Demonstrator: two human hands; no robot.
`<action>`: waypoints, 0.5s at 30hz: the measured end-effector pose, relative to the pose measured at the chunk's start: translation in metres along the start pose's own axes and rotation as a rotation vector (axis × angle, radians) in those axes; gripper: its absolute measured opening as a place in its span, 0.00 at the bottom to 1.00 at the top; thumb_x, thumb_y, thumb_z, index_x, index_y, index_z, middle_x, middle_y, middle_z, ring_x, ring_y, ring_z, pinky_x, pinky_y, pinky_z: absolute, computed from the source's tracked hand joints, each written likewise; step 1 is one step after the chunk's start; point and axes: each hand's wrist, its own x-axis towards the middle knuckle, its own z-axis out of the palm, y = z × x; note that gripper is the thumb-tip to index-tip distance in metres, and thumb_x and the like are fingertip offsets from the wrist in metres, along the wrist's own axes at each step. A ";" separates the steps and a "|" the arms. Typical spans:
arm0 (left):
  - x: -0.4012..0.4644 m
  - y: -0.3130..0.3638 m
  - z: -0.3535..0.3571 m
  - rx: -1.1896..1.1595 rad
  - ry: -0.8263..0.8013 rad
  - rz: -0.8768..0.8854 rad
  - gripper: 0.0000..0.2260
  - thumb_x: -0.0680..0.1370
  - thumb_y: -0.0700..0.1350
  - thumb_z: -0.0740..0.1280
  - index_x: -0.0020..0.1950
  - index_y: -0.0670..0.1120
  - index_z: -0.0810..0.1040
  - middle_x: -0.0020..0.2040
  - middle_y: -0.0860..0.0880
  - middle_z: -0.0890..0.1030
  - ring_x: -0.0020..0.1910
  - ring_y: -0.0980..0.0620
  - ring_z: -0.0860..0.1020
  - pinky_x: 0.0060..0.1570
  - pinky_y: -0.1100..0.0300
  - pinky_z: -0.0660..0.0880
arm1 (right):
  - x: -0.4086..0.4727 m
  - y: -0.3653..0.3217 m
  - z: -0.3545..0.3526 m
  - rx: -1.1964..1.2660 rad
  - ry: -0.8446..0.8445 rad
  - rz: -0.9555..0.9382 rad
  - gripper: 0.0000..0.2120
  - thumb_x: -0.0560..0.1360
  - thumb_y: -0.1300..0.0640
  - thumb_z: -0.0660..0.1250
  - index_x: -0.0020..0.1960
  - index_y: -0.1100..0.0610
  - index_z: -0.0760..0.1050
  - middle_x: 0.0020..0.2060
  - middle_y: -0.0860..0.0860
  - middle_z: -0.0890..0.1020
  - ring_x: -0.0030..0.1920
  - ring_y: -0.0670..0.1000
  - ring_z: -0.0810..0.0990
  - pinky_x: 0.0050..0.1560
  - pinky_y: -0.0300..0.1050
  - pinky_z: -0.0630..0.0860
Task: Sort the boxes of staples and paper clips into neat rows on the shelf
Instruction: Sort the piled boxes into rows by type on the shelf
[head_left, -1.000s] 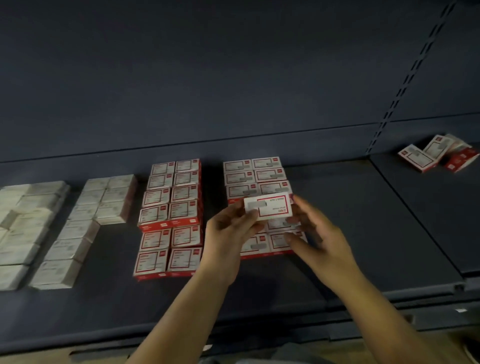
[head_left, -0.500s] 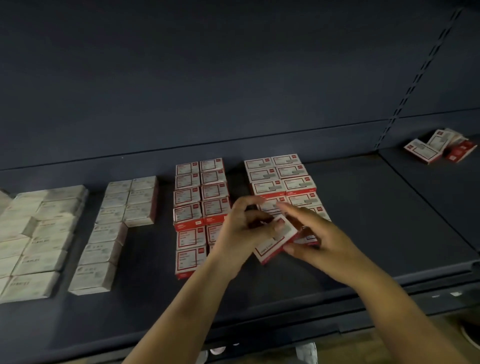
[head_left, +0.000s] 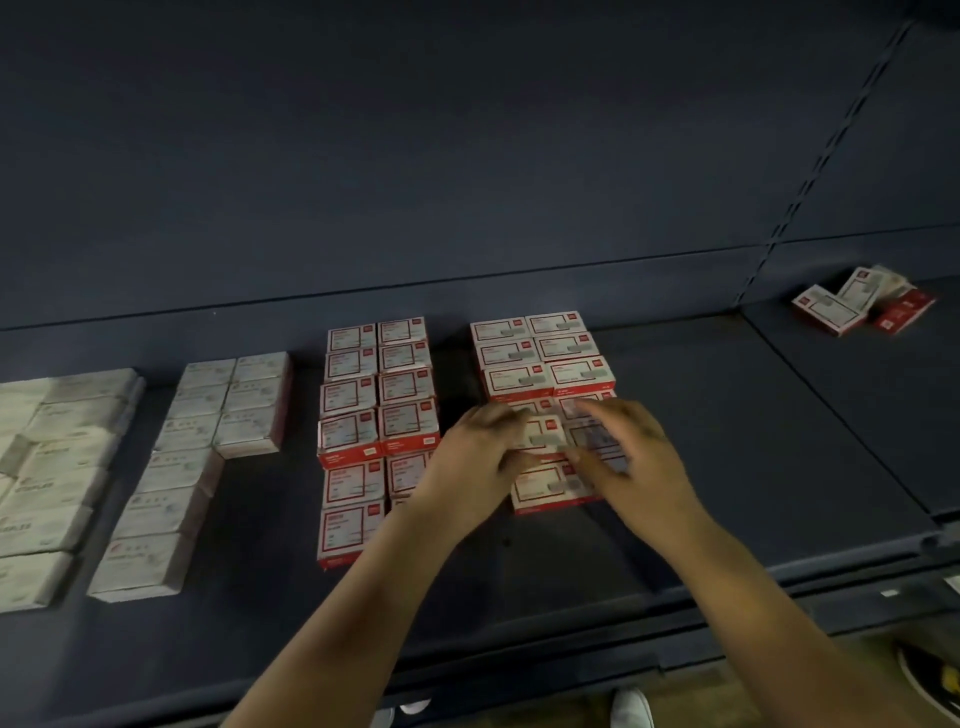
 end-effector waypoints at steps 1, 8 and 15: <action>0.003 -0.002 0.006 0.023 0.006 -0.043 0.19 0.80 0.46 0.60 0.71 0.50 0.66 0.70 0.54 0.65 0.68 0.55 0.61 0.62 0.68 0.57 | 0.000 0.004 -0.002 -0.011 0.010 -0.006 0.24 0.71 0.59 0.71 0.64 0.44 0.68 0.59 0.43 0.70 0.61 0.52 0.71 0.59 0.45 0.69; 0.014 0.000 0.024 0.177 0.127 -0.144 0.16 0.79 0.44 0.60 0.68 0.49 0.72 0.70 0.51 0.65 0.68 0.50 0.61 0.67 0.55 0.63 | 0.000 0.032 -0.023 -0.035 -0.062 -0.049 0.22 0.70 0.62 0.71 0.63 0.55 0.74 0.58 0.46 0.72 0.58 0.49 0.71 0.55 0.30 0.66; 0.022 0.001 0.025 0.277 0.125 -0.142 0.14 0.78 0.44 0.63 0.63 0.50 0.77 0.66 0.51 0.71 0.66 0.47 0.64 0.66 0.53 0.62 | 0.006 0.044 -0.030 -0.117 0.026 -0.163 0.24 0.66 0.68 0.74 0.61 0.60 0.75 0.59 0.56 0.72 0.58 0.52 0.70 0.50 0.16 0.61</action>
